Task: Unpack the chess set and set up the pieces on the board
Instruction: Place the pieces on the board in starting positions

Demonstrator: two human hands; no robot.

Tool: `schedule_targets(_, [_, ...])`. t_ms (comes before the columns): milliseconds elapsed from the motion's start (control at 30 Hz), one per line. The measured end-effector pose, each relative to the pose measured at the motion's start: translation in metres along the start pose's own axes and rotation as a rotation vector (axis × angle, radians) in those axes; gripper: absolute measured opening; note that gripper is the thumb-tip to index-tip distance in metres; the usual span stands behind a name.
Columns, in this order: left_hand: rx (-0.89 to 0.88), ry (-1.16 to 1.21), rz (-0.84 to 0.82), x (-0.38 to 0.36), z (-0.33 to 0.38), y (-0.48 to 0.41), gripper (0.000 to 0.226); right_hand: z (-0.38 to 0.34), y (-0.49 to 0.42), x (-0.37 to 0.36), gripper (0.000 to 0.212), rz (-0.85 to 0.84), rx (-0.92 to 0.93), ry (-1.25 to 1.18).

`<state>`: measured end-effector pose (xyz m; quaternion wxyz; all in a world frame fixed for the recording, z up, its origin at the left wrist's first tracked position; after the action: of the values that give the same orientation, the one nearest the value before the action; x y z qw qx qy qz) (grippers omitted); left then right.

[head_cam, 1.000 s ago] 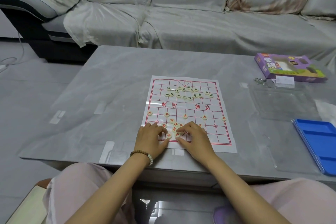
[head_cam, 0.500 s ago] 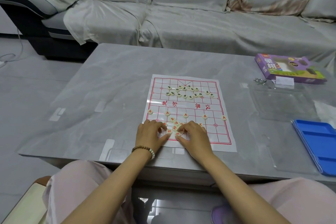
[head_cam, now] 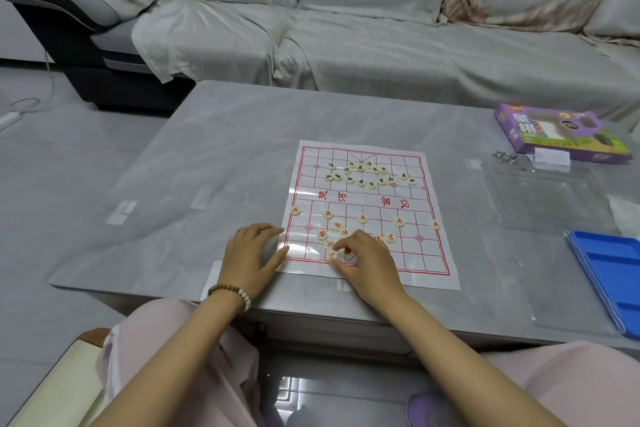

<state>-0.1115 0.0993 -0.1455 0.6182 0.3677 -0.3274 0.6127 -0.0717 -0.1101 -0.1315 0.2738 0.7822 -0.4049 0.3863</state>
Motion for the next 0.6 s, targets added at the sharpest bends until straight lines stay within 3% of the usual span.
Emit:
schedule_targets(100, [-0.005, 0.005, -0.074, -0.009, -0.009, 0.004, 0.071, -0.022, -0.011, -0.006, 0.023, -0.072, 0.065, 0.000])
schedule_targets(233, [-0.011, -0.069, -0.093, -0.017, -0.013, 0.006, 0.069, -0.032, -0.019, -0.017, 0.023, -0.174, 0.069, 0.046])
schedule_targets(400, [0.001, -0.078, -0.087, -0.018, -0.013, 0.005, 0.069, -0.028, -0.012, -0.022, 0.032, -0.130, 0.024, -0.033])
schedule_targets(600, [-0.002, -0.080, -0.072, -0.019, -0.013, 0.006, 0.068, -0.031, -0.013, -0.026, 0.019, -0.067, 0.020, -0.031])
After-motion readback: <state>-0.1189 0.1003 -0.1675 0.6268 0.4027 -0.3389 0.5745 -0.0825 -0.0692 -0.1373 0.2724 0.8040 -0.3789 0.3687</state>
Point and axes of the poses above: each hand's wrist, its own y-axis away from the middle knuckle, its own x-axis out of the back of the hand, z = x × y, the point moved 4 cm from there along -y, towards the middle knuckle, and after that the axes turned 14 degrees about -z, right-handed, at the moved point
